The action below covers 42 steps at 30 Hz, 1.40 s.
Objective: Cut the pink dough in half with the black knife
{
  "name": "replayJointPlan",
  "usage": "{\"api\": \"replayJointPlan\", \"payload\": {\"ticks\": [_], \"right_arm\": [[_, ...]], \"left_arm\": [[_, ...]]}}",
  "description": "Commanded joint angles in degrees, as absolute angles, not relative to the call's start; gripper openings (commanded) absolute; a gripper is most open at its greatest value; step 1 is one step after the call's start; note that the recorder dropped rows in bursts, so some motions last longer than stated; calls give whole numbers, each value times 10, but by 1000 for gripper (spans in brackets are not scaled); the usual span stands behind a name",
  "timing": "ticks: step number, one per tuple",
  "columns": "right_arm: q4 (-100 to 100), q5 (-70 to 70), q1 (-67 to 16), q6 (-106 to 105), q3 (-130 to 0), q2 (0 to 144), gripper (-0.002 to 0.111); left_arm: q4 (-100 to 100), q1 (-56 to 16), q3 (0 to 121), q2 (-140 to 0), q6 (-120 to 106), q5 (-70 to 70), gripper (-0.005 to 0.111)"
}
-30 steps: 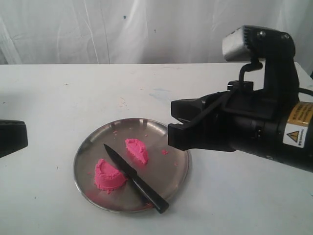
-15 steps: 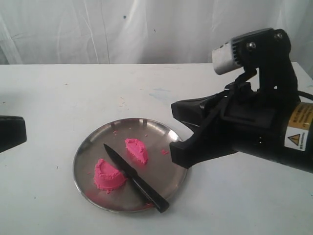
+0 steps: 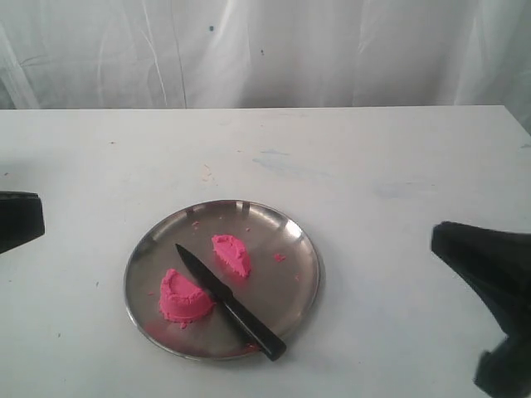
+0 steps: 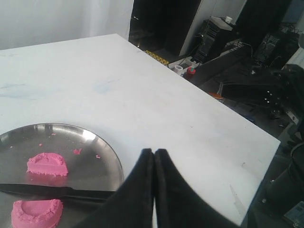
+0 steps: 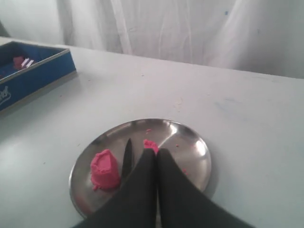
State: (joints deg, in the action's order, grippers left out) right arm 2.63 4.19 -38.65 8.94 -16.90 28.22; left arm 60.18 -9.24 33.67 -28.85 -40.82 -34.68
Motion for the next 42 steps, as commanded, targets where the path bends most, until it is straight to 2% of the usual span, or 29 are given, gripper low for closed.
{"api": "replayJointPlan", "payload": {"ticks": [1, 5, 13, 42], "right_arm": [[28, 19, -328, 83, -75, 168, 0], [20, 7, -275, 108, -4, 97, 0], [21, 64, -209, 135, 0, 62, 0], [21, 64, -205, 127, 0, 62, 0]], "left_arm": [[612, -93, 334, -284, -409, -346, 0], [612, -93, 334, -284, -409, -346, 0], [612, -93, 334, -284, -409, -346, 0], [612, -93, 334, -284, -409, -346, 0]]}}
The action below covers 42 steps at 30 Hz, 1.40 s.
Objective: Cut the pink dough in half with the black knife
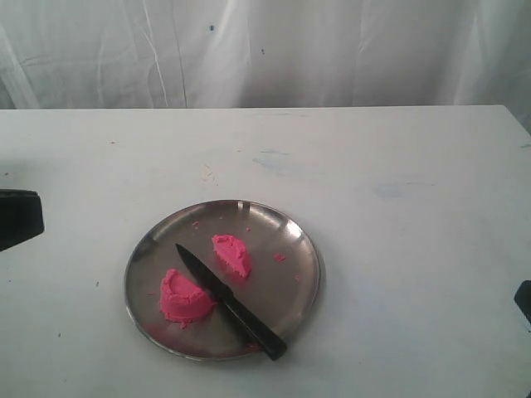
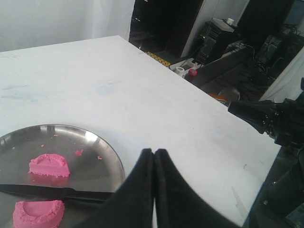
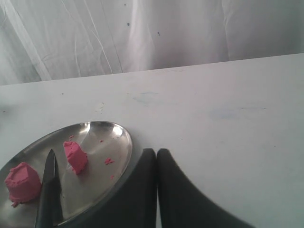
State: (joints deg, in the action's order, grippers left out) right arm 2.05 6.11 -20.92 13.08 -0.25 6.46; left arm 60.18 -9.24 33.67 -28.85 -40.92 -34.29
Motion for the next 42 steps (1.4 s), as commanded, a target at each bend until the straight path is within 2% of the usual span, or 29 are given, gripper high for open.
{"api": "replayJointPlan", "payload": {"ticks": [1, 10, 13, 19, 24, 30, 42], "right_arm": [[21, 64, -205, 127, 0, 62, 0], [21, 64, -205, 127, 0, 62, 0], [21, 64, -205, 127, 0, 62, 0], [21, 64, -205, 127, 0, 62, 0], [21, 64, -205, 127, 0, 62, 0], [21, 64, -205, 127, 0, 62, 0], [20, 63, -205, 127, 0, 62, 0]], "left_arm": [[612, -93, 334, -284, -409, -346, 0], [551, -93, 293, -252, -402, -293, 0], [499, -93, 275, -206, -357, -221, 0], [243, -93, 246, -127, -147, -165, 0], [121, -93, 182, -84, -7, -126, 0], [115, -93, 95, -47, 0, -61, 0], [133, -93, 0, 0, 0, -61, 0]]}}
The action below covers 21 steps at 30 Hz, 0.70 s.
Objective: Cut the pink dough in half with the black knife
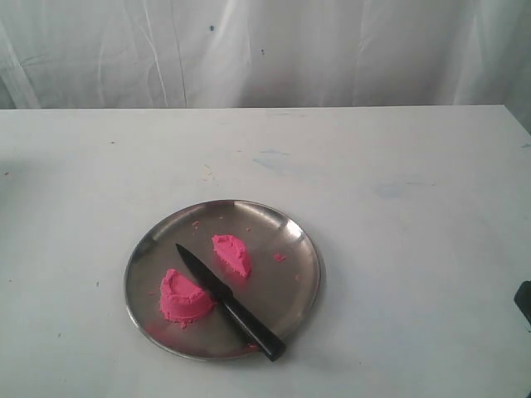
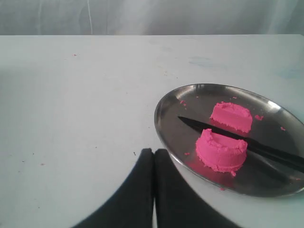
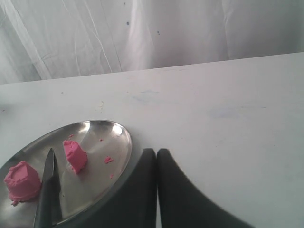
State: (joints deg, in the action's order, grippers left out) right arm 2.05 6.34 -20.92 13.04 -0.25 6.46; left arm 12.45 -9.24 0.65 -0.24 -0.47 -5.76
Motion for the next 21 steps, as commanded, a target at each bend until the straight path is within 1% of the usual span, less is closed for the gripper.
{"api": "replayJointPlan", "payload": {"ticks": [1, 3, 21], "right_arm": [[20, 63, -205, 127, 0, 62, 0], [20, 63, -205, 127, 0, 62, 0], [21, 63, -205, 127, 0, 62, 0]], "left_arm": [[130, -93, 0, 0, 0, -97, 0], [130, -93, 0, 0, 0, -131, 0], [130, -93, 0, 0, 0, -130, 0]]}}
